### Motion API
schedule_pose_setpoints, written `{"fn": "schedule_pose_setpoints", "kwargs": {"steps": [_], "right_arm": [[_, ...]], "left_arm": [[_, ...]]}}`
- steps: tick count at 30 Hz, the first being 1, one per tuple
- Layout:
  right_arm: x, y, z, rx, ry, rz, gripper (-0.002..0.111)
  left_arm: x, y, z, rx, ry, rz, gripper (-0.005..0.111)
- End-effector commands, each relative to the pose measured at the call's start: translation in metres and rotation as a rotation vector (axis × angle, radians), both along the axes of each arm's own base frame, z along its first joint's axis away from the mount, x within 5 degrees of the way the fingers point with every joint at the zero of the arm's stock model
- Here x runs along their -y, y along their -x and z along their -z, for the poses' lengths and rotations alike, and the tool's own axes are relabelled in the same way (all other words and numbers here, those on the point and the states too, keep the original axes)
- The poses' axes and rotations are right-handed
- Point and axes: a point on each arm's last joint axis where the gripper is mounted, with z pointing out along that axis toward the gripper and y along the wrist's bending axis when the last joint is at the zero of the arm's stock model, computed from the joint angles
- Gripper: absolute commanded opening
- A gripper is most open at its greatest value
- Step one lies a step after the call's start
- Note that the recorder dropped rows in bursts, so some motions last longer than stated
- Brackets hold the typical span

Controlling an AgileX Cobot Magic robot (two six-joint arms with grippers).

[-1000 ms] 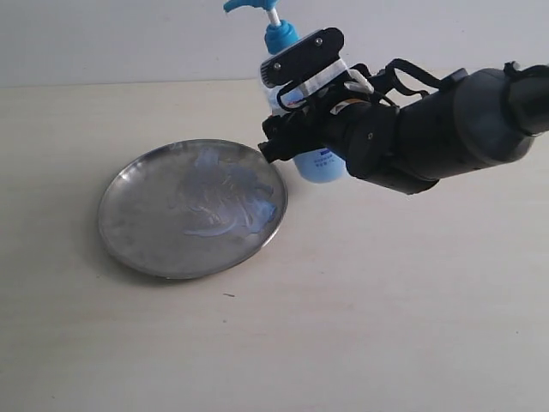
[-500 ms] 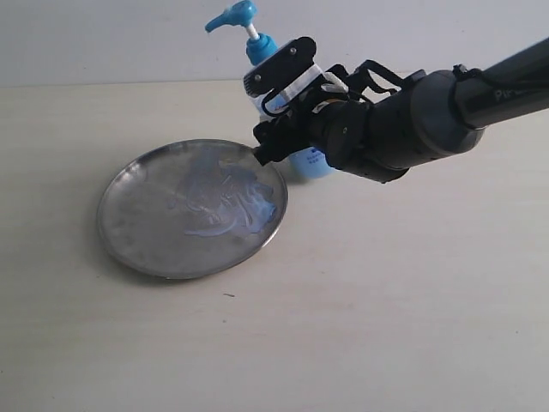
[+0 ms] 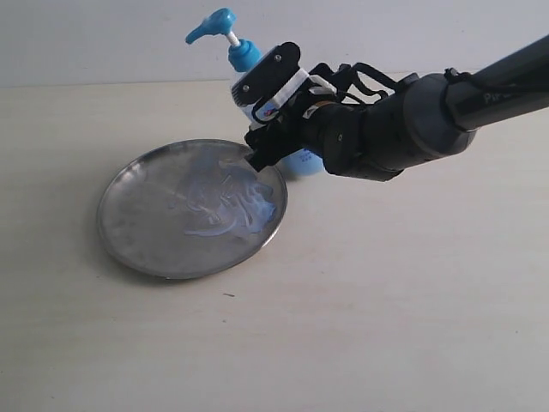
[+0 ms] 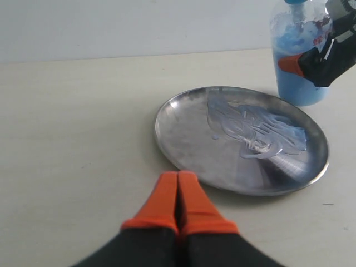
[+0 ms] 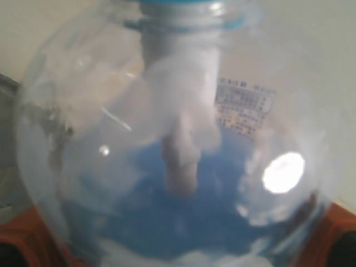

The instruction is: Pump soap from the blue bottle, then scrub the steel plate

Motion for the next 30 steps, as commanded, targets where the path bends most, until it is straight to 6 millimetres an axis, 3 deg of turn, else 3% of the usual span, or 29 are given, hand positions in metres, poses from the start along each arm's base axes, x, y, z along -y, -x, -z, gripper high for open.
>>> {"fn": "schedule_pose_setpoints", "kwargs": {"steps": [1,24,28,30], "right_arm": [[0.001,-0.005,-0.005,0.065,0.018,0.005,0.000],[-0.005,-0.002,-0.001,0.028,0.074,-0.091,0.000],[-0.004,-0.002,-0.004,0.011,0.050,-0.071,0.000],[-0.004,0.000,-0.009,-0.004,0.031,-0.066,0.000]], "left_arm": [[0.000,0.000,0.000,0.013,0.006,0.001,0.000],[0.000,0.000,0.000,0.015,0.001,0.000,0.000],[-0.004,0.000,0.000,0.011,-0.104,-0.012,0.000],[-0.006,0.002,-0.009,0.011,-0.131,-0.023,0.000]]}}
